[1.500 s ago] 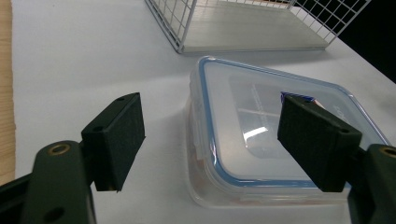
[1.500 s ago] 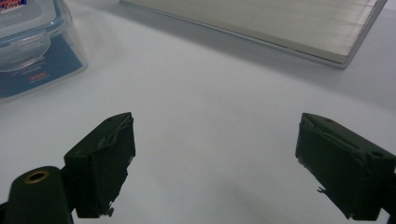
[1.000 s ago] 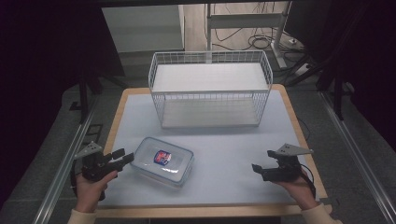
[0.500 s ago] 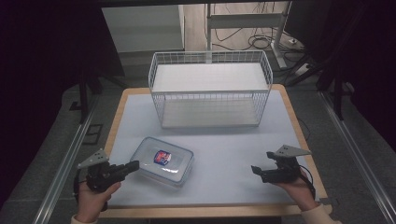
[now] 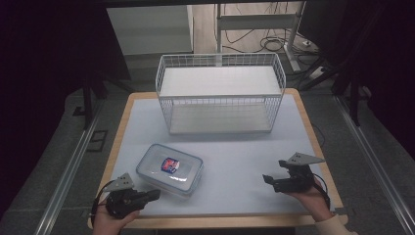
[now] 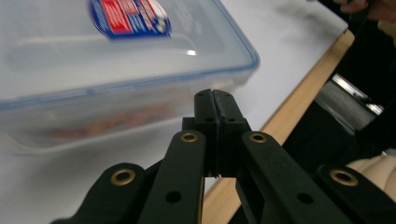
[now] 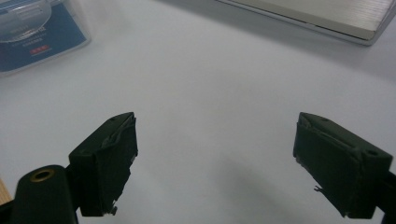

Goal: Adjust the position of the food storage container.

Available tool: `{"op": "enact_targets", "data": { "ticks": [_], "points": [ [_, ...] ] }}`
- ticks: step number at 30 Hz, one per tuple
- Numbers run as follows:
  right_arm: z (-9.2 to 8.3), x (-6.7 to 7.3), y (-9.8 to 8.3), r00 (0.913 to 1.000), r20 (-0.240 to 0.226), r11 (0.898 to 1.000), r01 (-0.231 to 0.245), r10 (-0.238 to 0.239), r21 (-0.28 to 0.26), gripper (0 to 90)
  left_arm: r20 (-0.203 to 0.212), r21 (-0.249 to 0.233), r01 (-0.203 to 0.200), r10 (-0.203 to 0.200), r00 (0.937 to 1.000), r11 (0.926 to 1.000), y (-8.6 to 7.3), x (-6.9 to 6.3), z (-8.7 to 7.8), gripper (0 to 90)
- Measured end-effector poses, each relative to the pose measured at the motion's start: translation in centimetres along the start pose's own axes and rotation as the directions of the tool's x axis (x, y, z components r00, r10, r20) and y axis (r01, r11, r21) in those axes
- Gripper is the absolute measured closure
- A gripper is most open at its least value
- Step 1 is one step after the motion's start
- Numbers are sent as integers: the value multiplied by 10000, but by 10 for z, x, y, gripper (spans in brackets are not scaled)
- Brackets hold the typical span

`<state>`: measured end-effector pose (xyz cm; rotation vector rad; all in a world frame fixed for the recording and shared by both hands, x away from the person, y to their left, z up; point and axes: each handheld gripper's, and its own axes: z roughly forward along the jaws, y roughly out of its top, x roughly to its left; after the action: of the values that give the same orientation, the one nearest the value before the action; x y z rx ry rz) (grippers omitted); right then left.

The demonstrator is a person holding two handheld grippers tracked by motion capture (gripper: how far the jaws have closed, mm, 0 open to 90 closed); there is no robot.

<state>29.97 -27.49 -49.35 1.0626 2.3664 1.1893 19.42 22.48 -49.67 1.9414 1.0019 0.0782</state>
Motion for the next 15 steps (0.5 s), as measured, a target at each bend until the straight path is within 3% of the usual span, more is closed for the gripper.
{"op": "enact_targets", "data": {
  "ticks": [3, 7, 15],
  "points": [
    [1, 0, 0, 10000, 23, 10000, -14, 14, 39, 142, 226, 352, -126, 118, 9997, 9993, -2, -5, 12, 899],
    [2, 0, 0, 10000, 44, 10000, -12, 12, 88, 142, 301, 728, -623, 603, 9977, 9954, 0, -14, 26, 899],
    [2, 1, 0, 10000, -4, 9999, 14, -14, 141, 142, 514, 1026, -851, 801, 9955, 9911, 7, -22, 46, 898]
  ]
}}
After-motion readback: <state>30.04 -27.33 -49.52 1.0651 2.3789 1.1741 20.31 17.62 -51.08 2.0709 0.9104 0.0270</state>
